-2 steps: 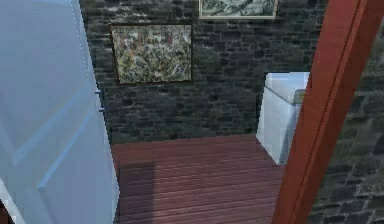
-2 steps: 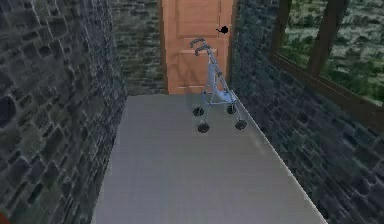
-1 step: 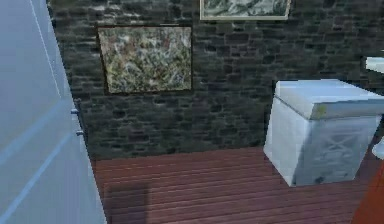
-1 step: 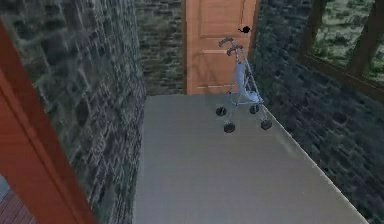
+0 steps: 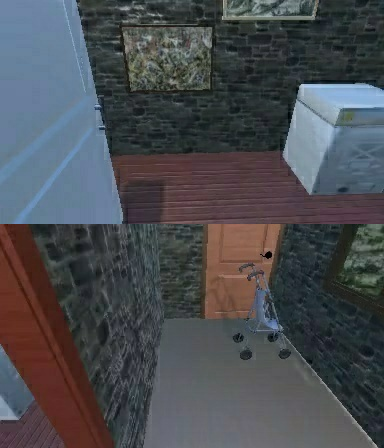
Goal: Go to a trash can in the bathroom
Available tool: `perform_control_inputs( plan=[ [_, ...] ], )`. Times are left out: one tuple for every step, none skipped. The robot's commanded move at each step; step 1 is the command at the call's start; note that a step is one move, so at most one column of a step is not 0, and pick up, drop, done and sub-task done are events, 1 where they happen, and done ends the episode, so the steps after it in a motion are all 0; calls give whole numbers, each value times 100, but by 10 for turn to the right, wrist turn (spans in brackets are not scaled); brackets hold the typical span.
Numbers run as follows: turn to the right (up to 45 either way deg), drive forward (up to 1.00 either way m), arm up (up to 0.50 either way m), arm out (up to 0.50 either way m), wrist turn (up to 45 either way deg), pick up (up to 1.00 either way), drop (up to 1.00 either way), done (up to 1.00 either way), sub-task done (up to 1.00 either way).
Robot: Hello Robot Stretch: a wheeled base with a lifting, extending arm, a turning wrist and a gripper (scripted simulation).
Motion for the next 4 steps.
perform_control_inputs(
  plan=[
    [0,75,0,0,0,0,0,0,0],
    [-180,0,0,0,0,0,0,0,0],
    [0,30,0,0,0,0,0,0,0],
    [-90,0,0,0,0,0,0,0,0]
  ],
)
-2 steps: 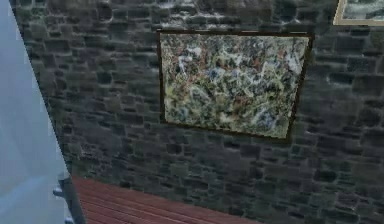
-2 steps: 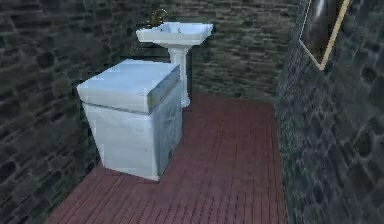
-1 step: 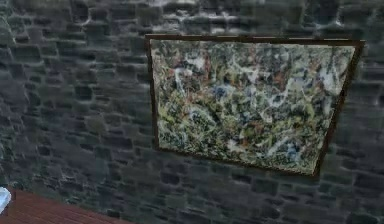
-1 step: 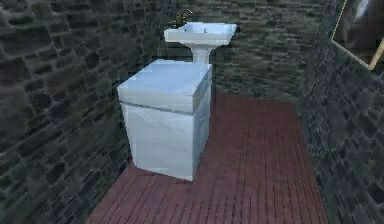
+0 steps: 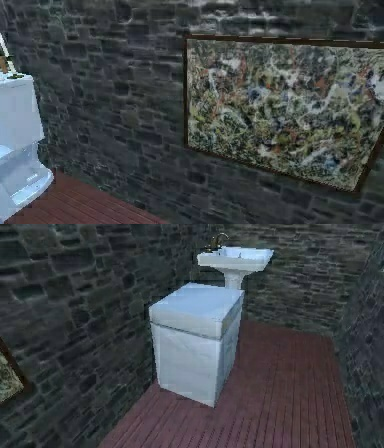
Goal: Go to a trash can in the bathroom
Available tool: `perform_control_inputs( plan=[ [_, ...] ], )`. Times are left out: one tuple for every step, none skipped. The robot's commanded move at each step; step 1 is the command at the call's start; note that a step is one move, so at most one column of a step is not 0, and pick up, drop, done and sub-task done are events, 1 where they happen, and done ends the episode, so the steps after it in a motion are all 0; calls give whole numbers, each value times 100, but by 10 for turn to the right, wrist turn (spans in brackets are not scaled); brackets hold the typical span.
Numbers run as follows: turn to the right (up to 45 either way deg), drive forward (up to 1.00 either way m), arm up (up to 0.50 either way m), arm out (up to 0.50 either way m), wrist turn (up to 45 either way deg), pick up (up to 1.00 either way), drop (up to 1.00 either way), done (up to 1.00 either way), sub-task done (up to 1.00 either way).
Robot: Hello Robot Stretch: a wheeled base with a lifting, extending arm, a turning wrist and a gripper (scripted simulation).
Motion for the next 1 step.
perform_control_inputs(
  plan=[
    [0,50,0,0,0,0,0,0,0]
  ],
)
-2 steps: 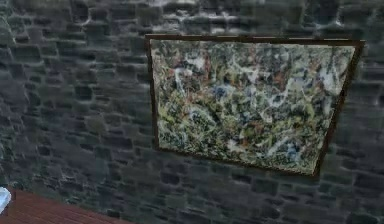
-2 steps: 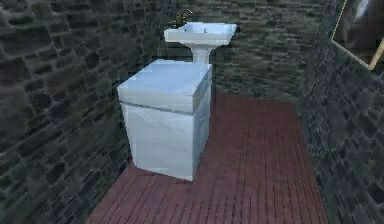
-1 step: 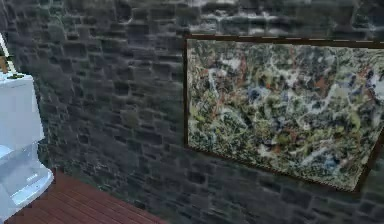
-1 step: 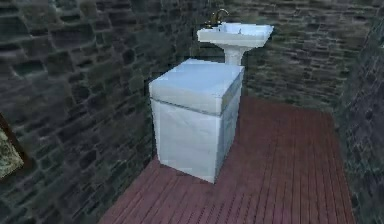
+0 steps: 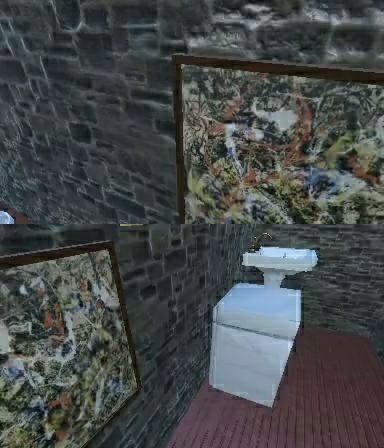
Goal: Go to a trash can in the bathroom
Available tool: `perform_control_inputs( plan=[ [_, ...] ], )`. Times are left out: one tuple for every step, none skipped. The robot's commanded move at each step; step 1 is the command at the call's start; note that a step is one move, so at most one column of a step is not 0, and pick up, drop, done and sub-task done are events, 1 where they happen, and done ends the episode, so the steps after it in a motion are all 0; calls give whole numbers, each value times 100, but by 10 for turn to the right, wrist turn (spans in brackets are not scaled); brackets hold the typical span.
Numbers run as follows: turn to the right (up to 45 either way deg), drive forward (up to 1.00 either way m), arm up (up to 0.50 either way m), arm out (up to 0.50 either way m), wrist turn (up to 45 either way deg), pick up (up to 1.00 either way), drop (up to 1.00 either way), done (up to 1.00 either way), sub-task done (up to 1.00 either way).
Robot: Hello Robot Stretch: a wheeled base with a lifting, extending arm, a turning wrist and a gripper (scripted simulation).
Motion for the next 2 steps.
perform_control_inputs(
  plan=[
    [-450,0,0,0,0,0,0,0,0],
    [-390,0,0,0,0,0,0,0,0]
  ],
)
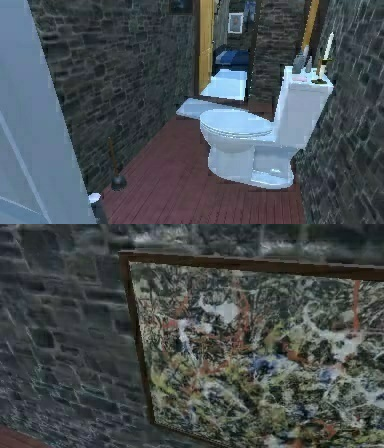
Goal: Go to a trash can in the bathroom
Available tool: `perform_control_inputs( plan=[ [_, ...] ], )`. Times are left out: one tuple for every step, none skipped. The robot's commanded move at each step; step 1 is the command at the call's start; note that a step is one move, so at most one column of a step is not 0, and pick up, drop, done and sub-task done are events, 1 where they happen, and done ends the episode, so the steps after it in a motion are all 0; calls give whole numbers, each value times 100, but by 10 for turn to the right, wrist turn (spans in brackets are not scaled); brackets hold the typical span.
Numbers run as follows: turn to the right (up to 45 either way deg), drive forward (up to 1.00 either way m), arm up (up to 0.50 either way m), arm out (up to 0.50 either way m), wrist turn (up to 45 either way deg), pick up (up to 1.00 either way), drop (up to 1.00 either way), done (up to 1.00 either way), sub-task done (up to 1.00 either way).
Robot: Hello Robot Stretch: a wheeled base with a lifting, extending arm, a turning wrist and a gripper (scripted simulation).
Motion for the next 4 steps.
perform_control_inputs(
  plan=[
    [0,35,0,0,0,0,0,0,0],
    [-120,0,0,0,0,0,0,0,0],
    [0,100,0,0,0,0,0,0,0],
    [-30,0,0,0,0,0,0,0,0]
  ],
)
